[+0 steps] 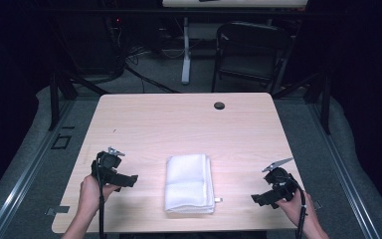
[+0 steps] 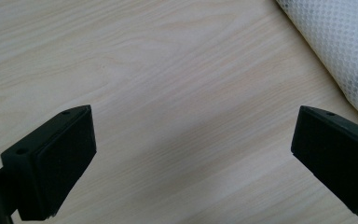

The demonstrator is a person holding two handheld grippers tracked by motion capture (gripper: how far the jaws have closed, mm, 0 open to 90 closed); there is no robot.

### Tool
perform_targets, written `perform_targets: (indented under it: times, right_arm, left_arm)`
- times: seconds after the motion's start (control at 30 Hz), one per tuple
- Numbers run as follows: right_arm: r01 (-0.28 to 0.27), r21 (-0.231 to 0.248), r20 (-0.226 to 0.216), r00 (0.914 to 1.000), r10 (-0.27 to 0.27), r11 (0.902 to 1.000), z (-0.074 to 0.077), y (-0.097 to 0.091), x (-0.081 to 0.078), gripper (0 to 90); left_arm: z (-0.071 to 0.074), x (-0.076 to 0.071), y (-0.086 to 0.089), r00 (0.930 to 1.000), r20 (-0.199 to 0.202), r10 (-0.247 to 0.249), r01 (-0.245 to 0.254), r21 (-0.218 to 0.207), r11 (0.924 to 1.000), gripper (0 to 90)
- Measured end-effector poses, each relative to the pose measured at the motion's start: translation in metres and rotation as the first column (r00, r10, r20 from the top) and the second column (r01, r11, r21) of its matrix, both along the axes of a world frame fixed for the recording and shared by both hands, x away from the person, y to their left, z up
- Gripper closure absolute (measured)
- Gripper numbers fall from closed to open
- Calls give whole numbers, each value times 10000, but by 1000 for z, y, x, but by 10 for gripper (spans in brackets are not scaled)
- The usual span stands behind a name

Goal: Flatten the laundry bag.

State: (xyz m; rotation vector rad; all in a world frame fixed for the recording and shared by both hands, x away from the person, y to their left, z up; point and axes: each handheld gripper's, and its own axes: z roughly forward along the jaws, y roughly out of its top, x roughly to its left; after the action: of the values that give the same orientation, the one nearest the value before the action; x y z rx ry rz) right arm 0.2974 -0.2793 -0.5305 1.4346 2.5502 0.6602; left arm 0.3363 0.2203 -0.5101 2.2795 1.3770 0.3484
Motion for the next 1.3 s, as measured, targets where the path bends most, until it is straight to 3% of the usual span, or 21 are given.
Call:
perform_targets:
  times: [0.07, 0.27, 0.37, 0.5, 0.67, 0.87, 0.97, 1.1, 1.17, 1.3]
  right_arm:
    - [-75, -327, 5, 10000, 75, 9994, 1, -2, 1, 13]
    - [100, -225, -16, 9999, -101, 9997, -1, -7, -2, 13]
    - [339, -141, 14, 9994, -339, 9993, -1, -10, -8, 13]
    - [379, -417, 4, 9993, -379, 9984, 2, -11, -8, 13]
    - [230, -339, 61, 9997, -228, 9992, 1, -5, -7, 13]
    - [-67, -438, 102, 9999, 72, 9990, 4, 1, -10, 15]
    - [-54, -254, 164, 9998, 58, 9997, 4, 2, -10, 15]
    - [-187, -452, 124, 9997, 192, 9988, 4, 5, -10, 15]
    - [-112, -179, 216, 9997, 116, 9998, 2, 9, -10, 15]
    - [-312, -372, 165, 9994, 318, 9988, 5, 12, -9, 17]
  left_arm:
    - [0, 1, 0, 10000, -44, -15, 15, -24, 10000, 3]
    - [2, 5, -6, 9997, 134, -220, 222, -165, 9996, 3]
    - [2, 7, -14, 9982, 148, -580, 582, -144, 9982, 3]
    - [5, 2, -20, 9956, 297, -884, 888, -107, 9960, 2]
    - [9, -2, -26, 9924, 390, -1171, 1178, -179, 9929, 2]
    - [15, -13, -52, 9777, 669, -1993, 2019, -355, 9788, 2]
    - [13, -19, -65, 9684, 614, -2417, 2441, -352, 9691, 2]
    - [11, -22, -76, 9594, 578, -2761, 2782, -320, 9600, 2]
    - [9, -24, -83, 9533, 482, -2981, 2996, -280, 9537, 3]
    - [8, -26, -88, 9490, 443, -3121, 3134, -259, 9493, 3]
